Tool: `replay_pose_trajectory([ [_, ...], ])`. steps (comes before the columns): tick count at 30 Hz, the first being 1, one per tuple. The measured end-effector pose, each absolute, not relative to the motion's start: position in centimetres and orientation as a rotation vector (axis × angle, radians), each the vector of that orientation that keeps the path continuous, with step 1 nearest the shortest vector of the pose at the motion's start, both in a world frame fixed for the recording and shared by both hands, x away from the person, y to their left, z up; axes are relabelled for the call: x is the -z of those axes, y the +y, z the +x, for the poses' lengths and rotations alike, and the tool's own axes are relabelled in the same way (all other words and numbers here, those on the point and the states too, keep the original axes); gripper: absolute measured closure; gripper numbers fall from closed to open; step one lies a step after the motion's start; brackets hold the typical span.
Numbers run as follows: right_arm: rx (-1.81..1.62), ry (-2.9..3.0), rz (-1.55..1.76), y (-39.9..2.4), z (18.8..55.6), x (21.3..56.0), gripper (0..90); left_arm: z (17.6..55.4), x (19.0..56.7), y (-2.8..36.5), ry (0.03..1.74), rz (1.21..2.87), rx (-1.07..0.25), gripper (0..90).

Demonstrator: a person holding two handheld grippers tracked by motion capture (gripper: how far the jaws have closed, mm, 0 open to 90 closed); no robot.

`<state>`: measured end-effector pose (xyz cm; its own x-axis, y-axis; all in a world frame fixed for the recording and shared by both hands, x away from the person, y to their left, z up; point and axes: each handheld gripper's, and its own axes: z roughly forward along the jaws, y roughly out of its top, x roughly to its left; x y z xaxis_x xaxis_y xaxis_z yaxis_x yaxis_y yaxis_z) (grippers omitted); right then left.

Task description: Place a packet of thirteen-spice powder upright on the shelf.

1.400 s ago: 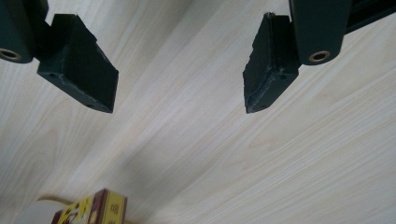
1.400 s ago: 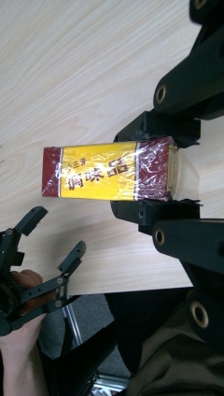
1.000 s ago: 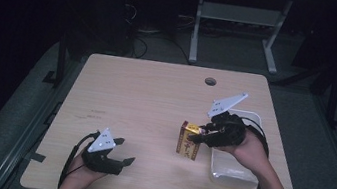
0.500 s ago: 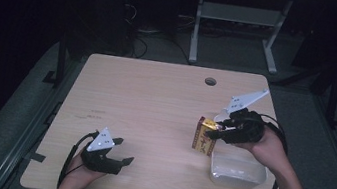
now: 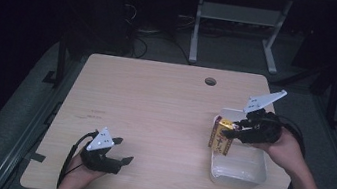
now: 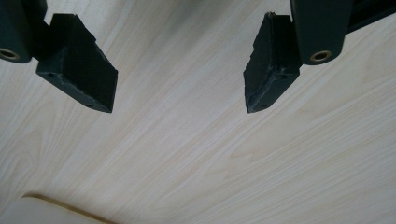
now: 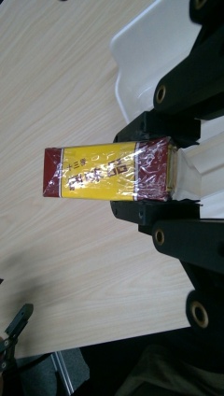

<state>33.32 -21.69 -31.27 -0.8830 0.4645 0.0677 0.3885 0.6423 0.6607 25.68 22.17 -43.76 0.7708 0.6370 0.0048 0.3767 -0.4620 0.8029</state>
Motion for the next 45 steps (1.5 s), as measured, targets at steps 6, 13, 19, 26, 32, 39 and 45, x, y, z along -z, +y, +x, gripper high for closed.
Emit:
replay_pose_trajectory([
  [6, -1.041, 2.746, 0.723, -22.5, 33.3, 31.6, 67.8, 25.7, 43.8, 22.2, 0.758, 2.104, -0.388, 25.7],
  [13, -1.004, 2.756, 0.715, -23.2, 33.2, 32.0, 67.8, 25.7, 43.8, 22.2, 0.759, 2.105, -0.385, 25.7],
  [19, -0.995, 2.755, 0.719, -23.6, 33.2, 32.3, 67.8, 25.8, 43.8, 22.2, 0.758, 2.106, -0.384, 25.7],
  [26, -0.976, 2.767, 0.751, -23.8, 33.3, 33.4, 67.7, 25.8, 43.8, 22.1, 0.756, 2.110, -0.382, 25.7],
  [32, -0.965, 2.774, 0.774, -23.7, 33.4, 34.8, 67.6, 25.8, 43.8, 22.1, 0.759, 2.109, -0.382, 25.7],
  [39, -0.946, 2.786, 0.787, -23.6, 33.6, 36.2, 67.4, 25.9, 43.8, 22.2, 0.761, 2.104, -0.379, 25.7],
  [45, -0.956, 2.785, 0.825, -24.1, 33.5, 37.0, 66.6, 25.9, 43.7, 22.1, 0.761, 2.101, -0.378, 25.7],
])
